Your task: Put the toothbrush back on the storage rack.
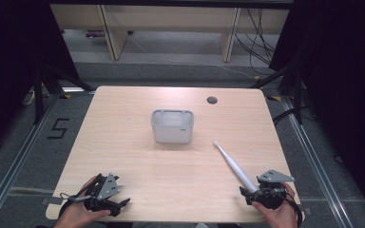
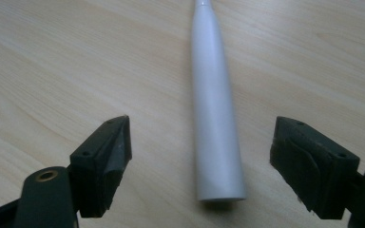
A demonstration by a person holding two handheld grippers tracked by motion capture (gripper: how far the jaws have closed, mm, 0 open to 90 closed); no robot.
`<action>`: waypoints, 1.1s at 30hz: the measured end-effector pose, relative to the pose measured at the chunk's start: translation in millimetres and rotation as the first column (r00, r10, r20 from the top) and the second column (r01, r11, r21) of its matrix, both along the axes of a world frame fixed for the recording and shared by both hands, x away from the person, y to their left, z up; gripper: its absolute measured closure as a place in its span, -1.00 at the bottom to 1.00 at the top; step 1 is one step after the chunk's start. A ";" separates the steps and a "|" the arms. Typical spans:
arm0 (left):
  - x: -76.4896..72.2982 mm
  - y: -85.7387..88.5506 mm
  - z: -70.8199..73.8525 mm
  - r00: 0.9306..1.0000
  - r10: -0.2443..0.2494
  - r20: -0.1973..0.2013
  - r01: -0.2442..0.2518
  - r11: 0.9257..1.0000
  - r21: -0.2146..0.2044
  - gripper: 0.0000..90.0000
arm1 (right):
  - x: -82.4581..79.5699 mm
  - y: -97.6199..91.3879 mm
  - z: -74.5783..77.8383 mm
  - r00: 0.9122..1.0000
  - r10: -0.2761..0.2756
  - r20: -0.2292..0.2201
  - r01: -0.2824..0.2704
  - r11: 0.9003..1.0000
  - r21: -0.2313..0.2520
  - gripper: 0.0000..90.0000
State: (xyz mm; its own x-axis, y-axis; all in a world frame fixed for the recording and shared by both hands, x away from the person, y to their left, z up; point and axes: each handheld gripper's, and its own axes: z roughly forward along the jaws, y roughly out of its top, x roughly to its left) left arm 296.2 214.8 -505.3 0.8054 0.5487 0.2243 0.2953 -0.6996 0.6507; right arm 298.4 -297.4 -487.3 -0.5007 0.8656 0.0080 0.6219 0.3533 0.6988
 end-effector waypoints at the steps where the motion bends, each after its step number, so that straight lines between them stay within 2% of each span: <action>1: -0.3 0.0 0.1 1.000 -0.002 0.000 0.002 1.000 0.001 -0.64 | 0.1 -0.2 0.0 1.000 0.003 0.004 -0.003 1.000 0.001 -0.49; 3: -0.2 -0.1 0.1 1.000 0.000 0.001 0.000 1.000 0.000 -0.64 | -0.6 0.8 0.6 1.000 -0.010 -0.004 0.010 1.000 0.007 -0.49; 5: 0.1 0.0 0.0 1.000 0.002 0.000 -0.002 1.000 0.002 -0.64 | 1.3 -1.1 0.6 0.999 0.000 0.034 0.001 0.999 -0.040 -0.50; 7: -0.3 -0.1 0.2 1.000 0.000 0.001 0.000 1.000 0.000 -0.64 | 1.3 -0.4 0.8 1.000 -0.009 0.018 0.010 1.000 -0.027 -0.49; 8: 0.1 0.0 0.0 1.000 0.003 0.001 -0.003 1.000 -0.001 -0.64 | 2.9 -1.6 -0.5 0.999 0.007 0.041 -0.006 0.999 -0.036 -0.49; 10: 0.6 0.3 0.0 1.000 0.004 0.001 -0.004 1.000 0.003 -0.64 | 2.3 0.2 2.1 1.000 -0.020 0.008 0.020 1.000 -0.013 -0.49; 11: 0.6 0.3 0.0 1.000 0.004 0.001 -0.004 1.000 0.003 -0.64 | 2.6 0.6 2.5 1.000 -0.020 0.008 0.020 1.000 -0.014 -0.49; 12: -0.1 -0.1 -0.3 1.000 0.000 -0.002 0.000 1.000 0.003 -0.64 | 4.0 -0.3 2.3 1.000 -0.005 0.021 0.006 0.999 -0.036 -0.49; 13: -0.1 -0.2 -0.6 1.000 0.000 -0.002 0.000 1.000 0.004 -0.64 | 4.4 1.1 2.0 1.000 -0.017 0.008 0.017 1.000 -0.018 -0.49; 16: -0.2 -0.5 -1.0 1.000 0.009 -0.009 -0.009 1.000 -0.003 -0.64 | 6.6 1.9 1.5 1.000 -0.001 0.008 0.001 0.999 -0.032 -0.49; 17: 0.1 -0.3 -0.5 1.000 0.001 -0.002 -0.001 1.000 0.004 -0.64 | 5.6 2.7 2.2 1.000 -0.016 -0.003 0.016 0.999 -0.032 -0.49; 18: 0.1 -0.2 -0.6 1.000 0.000 -0.002 0.000 1.000 0.004 -0.64 | 7.2 2.1 1.3 1.000 -0.001 0.009 0.001 0.999 -0.040 -0.49; 20: 0.1 -0.2 -1.1 1.000 0.006 -0.008 -0.006 1.000 0.006 -0.64 | 8.2 1.8 1.7 1.000 0.011 0.005 -0.011 0.999 -0.043 -0.49; 21: 0.3 -0.4 -1.4 1.000 0.006 -0.005 -0.006 1.000 0.005 -0.64 | 10.2 3.8 2.5 1.000 0.002 -0.018 -0.003 0.999 -0.047 -0.49; 28: 0.6 0.1 -1.0 1.000 0.006 -0.005 -0.006 1.000 0.003 -0.64 | 19.6 6.7 3.7 0.999 0.028 -0.041 -0.032 0.996 -0.085 -0.43; 29: 0.6 0.1 -1.0 1.000 0.006 -0.005 -0.006 1.000 0.003 -0.64 | 20.4 7.7 4.9 0.998 0.028 -0.050 -0.031 0.997 -0.075 -0.41; 31: 1.7 0.8 -0.5 1.000 0.007 -0.001 -0.007 1.000 0.012 -0.64 | 22.8 8.2 6.3 0.999 0.033 -0.042 -0.036 0.996 -0.080 -0.41; 33: 1.3 0.3 -0.2 1.000 0.005 -0.002 -0.005 1.000 0.007 -0.64 | 25.7 9.5 9.2 0.998 0.030 -0.053 -0.035 0.996 -0.080 -0.41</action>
